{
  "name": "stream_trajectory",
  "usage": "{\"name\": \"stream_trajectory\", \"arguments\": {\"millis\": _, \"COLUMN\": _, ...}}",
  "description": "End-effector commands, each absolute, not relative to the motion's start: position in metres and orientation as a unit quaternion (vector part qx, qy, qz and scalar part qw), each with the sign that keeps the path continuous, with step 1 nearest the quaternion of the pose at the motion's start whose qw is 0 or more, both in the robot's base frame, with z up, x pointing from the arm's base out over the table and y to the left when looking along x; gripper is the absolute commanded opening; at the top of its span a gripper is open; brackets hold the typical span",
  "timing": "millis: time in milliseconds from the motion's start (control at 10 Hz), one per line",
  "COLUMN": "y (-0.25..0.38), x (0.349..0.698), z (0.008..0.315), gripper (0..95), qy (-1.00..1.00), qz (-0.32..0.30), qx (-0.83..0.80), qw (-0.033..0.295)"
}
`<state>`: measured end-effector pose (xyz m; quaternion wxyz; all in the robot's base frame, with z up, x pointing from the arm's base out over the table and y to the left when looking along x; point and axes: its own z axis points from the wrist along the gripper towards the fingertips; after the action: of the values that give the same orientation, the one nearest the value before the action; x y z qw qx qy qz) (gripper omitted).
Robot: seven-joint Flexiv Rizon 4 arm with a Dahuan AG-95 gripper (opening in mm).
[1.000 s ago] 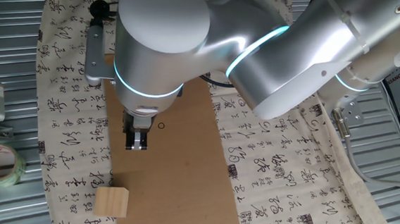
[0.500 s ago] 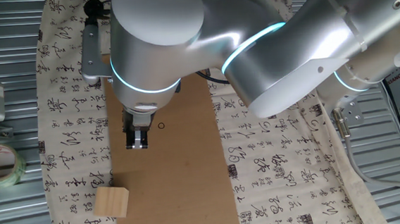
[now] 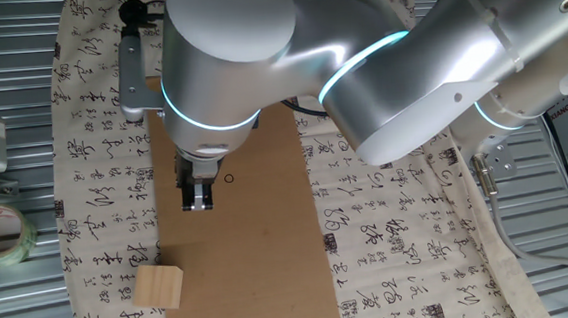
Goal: Grab the block and place it at the designated location
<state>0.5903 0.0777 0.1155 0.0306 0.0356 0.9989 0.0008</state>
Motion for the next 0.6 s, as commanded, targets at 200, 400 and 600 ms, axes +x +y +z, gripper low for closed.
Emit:
{"name": "stream_trajectory", "arguments": {"millis": 200, "y": 0.0779, "x": 0.5903, "z": 0.1159, "gripper": 0.0, "qy": 0.999, "qz": -0.001, "qx": 0.034, "qw": 0.031}}
{"name": "stream_trajectory", "arguments": {"millis": 400, "y": 0.0779, "x": 0.5903, "z": 0.1159, "gripper": 0.0, "qy": 0.999, "qz": -0.001, "qx": 0.035, "qw": 0.03}}
{"name": "stream_trajectory", "arguments": {"millis": 600, "y": 0.0779, "x": 0.5903, "z": 0.1159, "gripper": 0.0, "qy": 0.999, "qz": 0.0, "qx": 0.04, "qw": 0.027}}
